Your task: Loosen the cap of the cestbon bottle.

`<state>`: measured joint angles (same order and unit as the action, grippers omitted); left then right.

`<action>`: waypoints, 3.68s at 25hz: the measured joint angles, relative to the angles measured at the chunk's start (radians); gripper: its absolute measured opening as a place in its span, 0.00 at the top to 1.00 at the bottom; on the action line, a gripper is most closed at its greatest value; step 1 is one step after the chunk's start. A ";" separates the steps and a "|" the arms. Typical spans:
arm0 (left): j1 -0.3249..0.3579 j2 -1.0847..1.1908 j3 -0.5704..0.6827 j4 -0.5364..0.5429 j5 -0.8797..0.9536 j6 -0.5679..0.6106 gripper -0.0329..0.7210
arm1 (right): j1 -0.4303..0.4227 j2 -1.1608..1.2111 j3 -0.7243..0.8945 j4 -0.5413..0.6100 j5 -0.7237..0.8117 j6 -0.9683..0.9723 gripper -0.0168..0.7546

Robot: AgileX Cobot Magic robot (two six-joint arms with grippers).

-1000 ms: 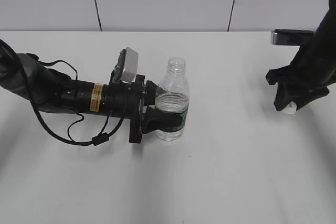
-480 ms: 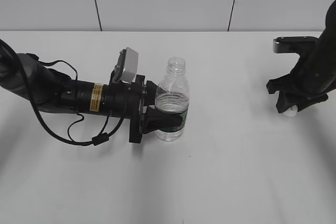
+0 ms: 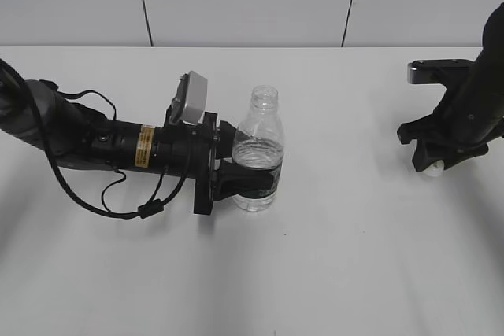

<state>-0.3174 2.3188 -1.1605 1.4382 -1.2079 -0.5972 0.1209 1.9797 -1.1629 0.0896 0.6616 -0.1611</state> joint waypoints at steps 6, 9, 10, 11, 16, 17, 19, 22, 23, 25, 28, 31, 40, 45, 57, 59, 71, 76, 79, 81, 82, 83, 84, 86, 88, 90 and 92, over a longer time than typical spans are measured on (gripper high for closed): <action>0.000 0.000 0.000 0.001 0.000 0.000 0.45 | 0.000 0.011 0.000 0.000 -0.010 0.002 0.60; 0.000 0.000 0.000 0.001 0.000 0.000 0.45 | 0.000 0.015 0.000 0.000 -0.010 0.002 0.60; 0.000 0.000 0.000 0.001 0.000 0.000 0.45 | 0.000 0.015 0.000 0.000 -0.010 0.002 0.60; 0.000 0.000 0.000 0.001 0.000 0.000 0.45 | 0.000 0.015 0.000 0.000 -0.010 0.002 0.60; 0.000 0.000 0.000 0.002 0.000 0.000 0.45 | 0.000 0.015 0.000 0.000 -0.010 0.002 0.60; 0.000 0.000 0.000 0.002 0.000 0.000 0.45 | 0.000 0.015 0.000 0.000 -0.010 0.002 0.60; 0.000 0.000 0.000 0.003 0.000 0.000 0.45 | 0.000 0.015 0.000 0.000 -0.010 0.002 0.60; 0.000 0.000 0.000 0.003 0.000 0.000 0.45 | 0.000 0.020 0.000 0.000 -0.010 0.002 0.60; 0.000 0.000 0.000 0.003 0.000 0.000 0.45 | 0.000 0.023 0.000 0.000 -0.010 0.002 0.60; 0.000 0.000 0.000 0.003 0.000 0.000 0.45 | 0.000 0.031 0.000 0.000 -0.009 0.002 0.60; 0.000 0.000 0.000 0.004 0.000 0.000 0.45 | 0.000 0.034 0.000 0.000 -0.006 0.002 0.60; 0.000 0.000 0.000 0.012 -0.003 0.000 0.45 | 0.000 0.034 0.000 0.000 -0.006 0.002 0.59; 0.000 -0.001 0.000 0.032 -0.009 0.000 0.45 | 0.000 0.035 -0.021 0.031 0.043 0.003 0.27; 0.000 -0.001 0.000 0.036 -0.010 0.000 0.45 | 0.000 0.035 -0.113 0.031 0.153 0.003 0.26; 0.000 -0.002 0.001 0.013 -0.008 -0.060 0.41 | 0.000 0.035 -0.269 0.042 0.307 0.004 0.25; -0.001 -0.002 0.001 0.002 -0.005 -0.075 0.36 | 0.000 0.035 -0.269 0.043 0.308 0.004 0.25; -0.002 -0.050 0.001 0.017 0.001 -0.131 0.28 | 0.000 0.035 -0.269 0.044 0.308 0.004 0.25; -0.002 -0.132 0.002 0.022 0.001 -0.173 0.28 | 0.000 0.035 -0.269 0.044 0.308 0.004 0.25; -0.002 -0.189 0.002 0.019 0.001 -0.192 0.28 | 0.000 0.035 -0.270 0.044 0.311 0.004 0.25; -0.002 -0.228 0.002 0.018 0.001 -0.208 0.28 | 0.000 0.035 -0.276 0.044 0.329 0.004 0.25; -0.002 -0.250 0.002 0.018 0.001 -0.218 0.28 | 0.000 0.035 -0.284 0.044 0.343 0.004 0.25; -0.002 -0.271 0.002 0.018 0.001 -0.227 0.28 | 0.000 0.035 -0.295 0.044 0.355 0.004 0.25; -0.002 -0.291 0.002 0.018 0.001 -0.235 0.28 | 0.000 0.035 -0.307 0.044 0.369 0.004 0.25; -0.002 -0.329 0.002 0.017 0.001 -0.252 0.28 | 0.000 0.035 -0.344 0.044 0.401 0.004 0.25; -0.002 -0.361 0.002 0.016 0.000 -0.268 0.29 | 0.000 0.035 -0.382 0.045 0.438 0.009 0.25; -0.002 -0.393 0.002 0.014 0.000 -0.306 0.31 | 0.000 0.035 -0.425 0.045 0.475 0.016 0.25; 0.001 -0.423 0.002 0.010 0.000 -0.333 0.33 | 0.000 0.035 -0.462 0.047 0.518 0.019 0.25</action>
<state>-0.3165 1.8959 -1.1588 1.4483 -1.2076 -0.9306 0.1209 2.0147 -1.6245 0.1362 1.1792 -0.1425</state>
